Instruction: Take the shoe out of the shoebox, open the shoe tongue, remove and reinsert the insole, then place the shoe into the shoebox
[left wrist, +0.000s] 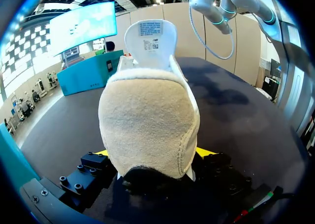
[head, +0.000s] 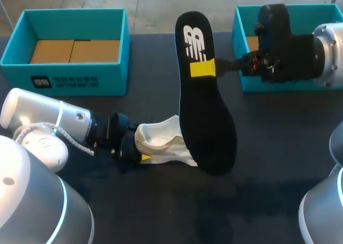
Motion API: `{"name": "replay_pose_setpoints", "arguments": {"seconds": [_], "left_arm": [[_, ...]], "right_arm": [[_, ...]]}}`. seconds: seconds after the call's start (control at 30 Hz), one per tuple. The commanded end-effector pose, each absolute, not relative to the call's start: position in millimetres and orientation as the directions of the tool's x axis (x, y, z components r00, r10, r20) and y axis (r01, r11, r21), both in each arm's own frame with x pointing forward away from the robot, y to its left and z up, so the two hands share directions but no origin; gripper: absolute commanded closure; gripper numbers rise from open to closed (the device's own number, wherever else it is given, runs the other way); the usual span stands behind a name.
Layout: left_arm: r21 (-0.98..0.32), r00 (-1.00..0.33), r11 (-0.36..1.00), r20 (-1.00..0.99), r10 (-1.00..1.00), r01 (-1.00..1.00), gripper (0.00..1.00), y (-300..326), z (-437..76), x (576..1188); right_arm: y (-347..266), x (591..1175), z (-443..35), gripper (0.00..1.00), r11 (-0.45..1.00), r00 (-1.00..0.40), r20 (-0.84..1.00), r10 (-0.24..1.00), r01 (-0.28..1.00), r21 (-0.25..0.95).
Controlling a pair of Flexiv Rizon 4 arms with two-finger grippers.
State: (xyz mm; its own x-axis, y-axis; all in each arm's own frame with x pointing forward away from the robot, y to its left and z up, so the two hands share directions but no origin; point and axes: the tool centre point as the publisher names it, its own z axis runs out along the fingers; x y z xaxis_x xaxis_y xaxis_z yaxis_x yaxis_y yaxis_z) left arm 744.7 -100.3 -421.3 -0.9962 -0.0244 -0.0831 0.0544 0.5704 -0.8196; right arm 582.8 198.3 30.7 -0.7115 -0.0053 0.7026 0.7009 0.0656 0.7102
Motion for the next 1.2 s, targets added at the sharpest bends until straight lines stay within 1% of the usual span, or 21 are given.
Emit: {"name": "replay_pose_setpoints", "arguments": {"seconds": [0.03, 0.33, 0.4, 0.43, 0.47, 0.6, 0.83, 1.2], "left_arm": [[-0.817, -0.996, 0.573, -0.084, -0.025, 0.055, 1.0, -98.6, -422.3, 743.3], [-0.817, -0.996, 0.573, -0.084, -0.025, 0.055, 1.0, -98.6, -422.3, 743.3], [-0.817, -0.996, 0.573, -0.084, -0.025, 0.055, 0.51, -98.6, -422.3, 743.3], [-0.817, -0.996, 0.573, -0.084, -0.025, 0.055, 0.13, -98.6, -422.3, 743.3], [-0.817, -0.996, 0.573, -0.084, -0.025, 0.055, 0.0, -98.6, -422.3, 743.3], [-0.813, -0.996, 0.58, -0.08, -0.032, 0.047, 0.0, -96.8, -421.4, 744.1], [-0.759, -0.996, 0.65, -0.071, -0.052, 0.02, 0.0, -85.3, -416.2, 747.4], [-0.595, -0.998, 0.804, -0.055, -0.028, 0.01, 0.0, -69.3, -403.4, 758.4]], "right_arm": [[200.6, 582.0, 30.1, 1.0, 0.064, -0.71, 0.704, -0.002, 0.702, 0.709], [200.6, 582.0, 30.1, 1.0, 0.064, -0.71, 0.704, -0.002, 0.702, 0.709], [200.6, 582.0, 30.1, 1.0, 0.064, -0.71, 0.704, -0.002, 0.702, 0.709], [200.6, 582.0, 30.1, 1.0, 0.064, -0.71, 0.704, -0.002, 0.702, 0.709], [200.6, 582.0, 30.1, 1.0, 0.064, -0.71, 0.704, -0.002, 0.702, 0.709], [200.6, 582.0, 30.1, 1.0, 0.064, -0.71, 0.704, -0.002, 0.702, 0.709], [200.6, 582.0, 30.1, 1.0, 0.064, -0.71, 0.704, -0.002, 0.702, 0.709], [200.6, 582.0, 30.1, 1.0, 0.064, -0.71, 0.704, -0.002, 0.702, 0.709]]}}
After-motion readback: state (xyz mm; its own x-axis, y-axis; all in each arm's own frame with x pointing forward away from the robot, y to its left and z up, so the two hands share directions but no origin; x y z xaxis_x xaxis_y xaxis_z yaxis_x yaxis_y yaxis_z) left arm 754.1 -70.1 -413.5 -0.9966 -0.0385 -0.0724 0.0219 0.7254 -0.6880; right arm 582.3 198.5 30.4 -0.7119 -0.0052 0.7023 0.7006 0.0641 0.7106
